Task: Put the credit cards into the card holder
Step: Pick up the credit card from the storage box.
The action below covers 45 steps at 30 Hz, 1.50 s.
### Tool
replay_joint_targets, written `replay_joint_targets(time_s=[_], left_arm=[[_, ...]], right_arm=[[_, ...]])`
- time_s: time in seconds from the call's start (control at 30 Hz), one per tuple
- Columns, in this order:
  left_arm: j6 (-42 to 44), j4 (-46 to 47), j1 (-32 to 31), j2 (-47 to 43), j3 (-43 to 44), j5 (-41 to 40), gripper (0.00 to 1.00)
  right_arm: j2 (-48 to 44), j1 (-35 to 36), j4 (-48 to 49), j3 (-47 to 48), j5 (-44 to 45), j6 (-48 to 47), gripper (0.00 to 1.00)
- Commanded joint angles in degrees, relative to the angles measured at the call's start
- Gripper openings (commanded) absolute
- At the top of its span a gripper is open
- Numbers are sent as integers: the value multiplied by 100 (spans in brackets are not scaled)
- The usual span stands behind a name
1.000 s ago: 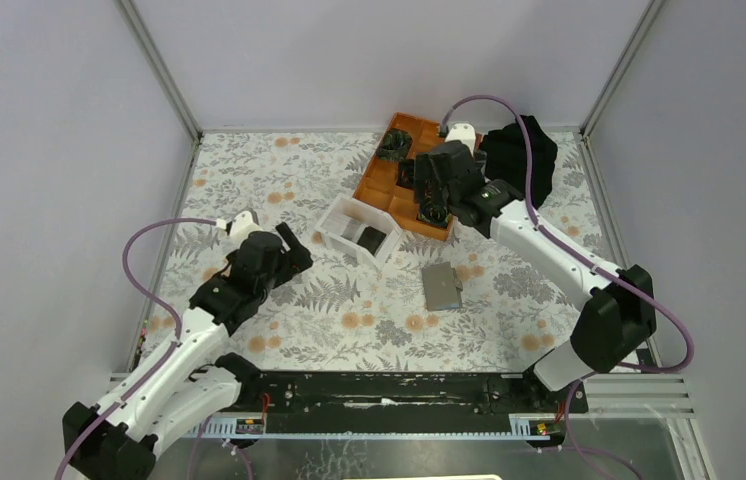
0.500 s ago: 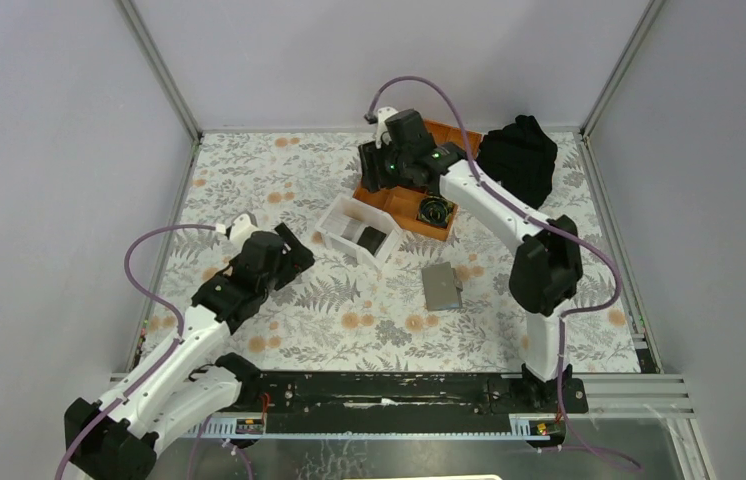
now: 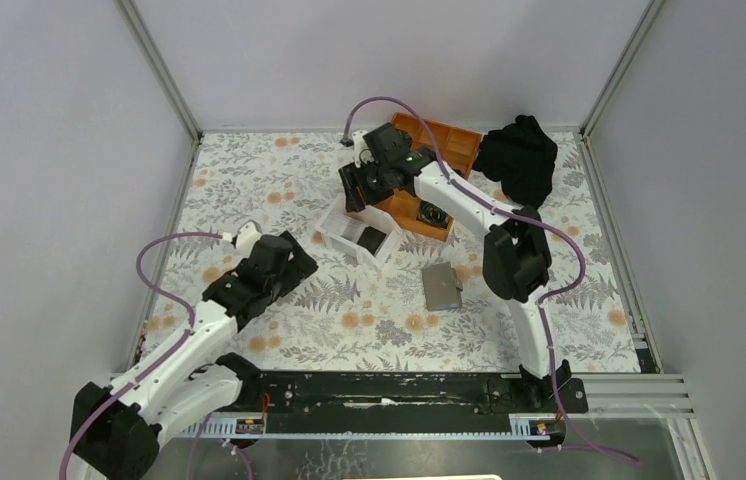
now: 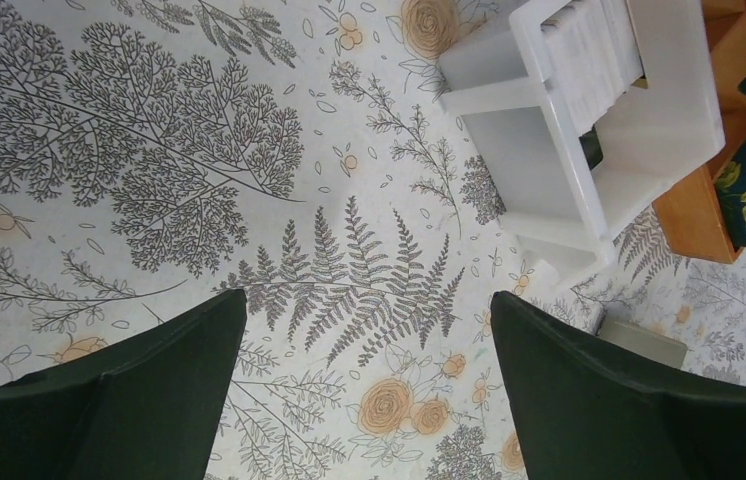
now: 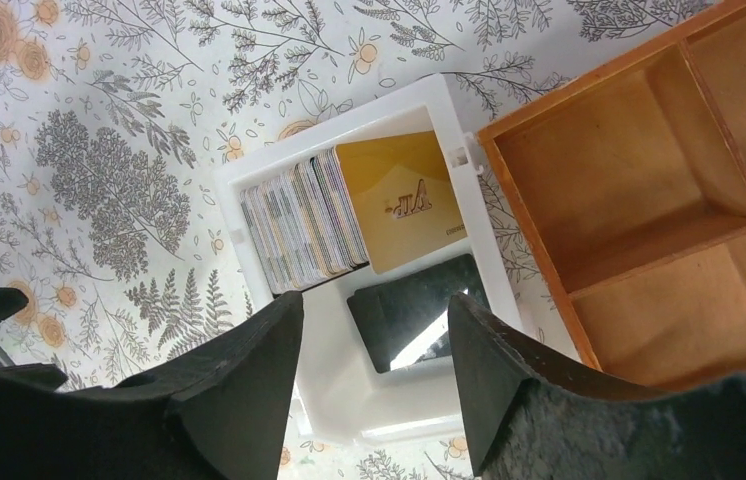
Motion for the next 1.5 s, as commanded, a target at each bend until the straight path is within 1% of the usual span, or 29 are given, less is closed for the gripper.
replay_joint_targets(time_s=[0.0,0.37,0.53,0.97,1.1,1.2,1.47], left_arm=[[-203,573,38,290,-47,139,99],[-296,1070,565,908,-178,614,98],[-291,1253,643,1240,-141,694,97],[-362,1635,760,2254,76,679,97],[-487,1807,830,2593,160,688,97],[-547,1897,900,2896,313,687,97],[-463,1856,1095,3713,1149,701,98]], right_arm=[[210,21,-45,431,-292,-194,63],[841,19,77,904,-598,-149,64],[1014,19,111,1048,-653,-142,64],[1298,20,128,1072,-905,-123,63],[1326,21,123,1066,-968,-131,59],[1335,21,96,1028,-1004,-140,55],[1272,21,29,829,-957,-168,49]])
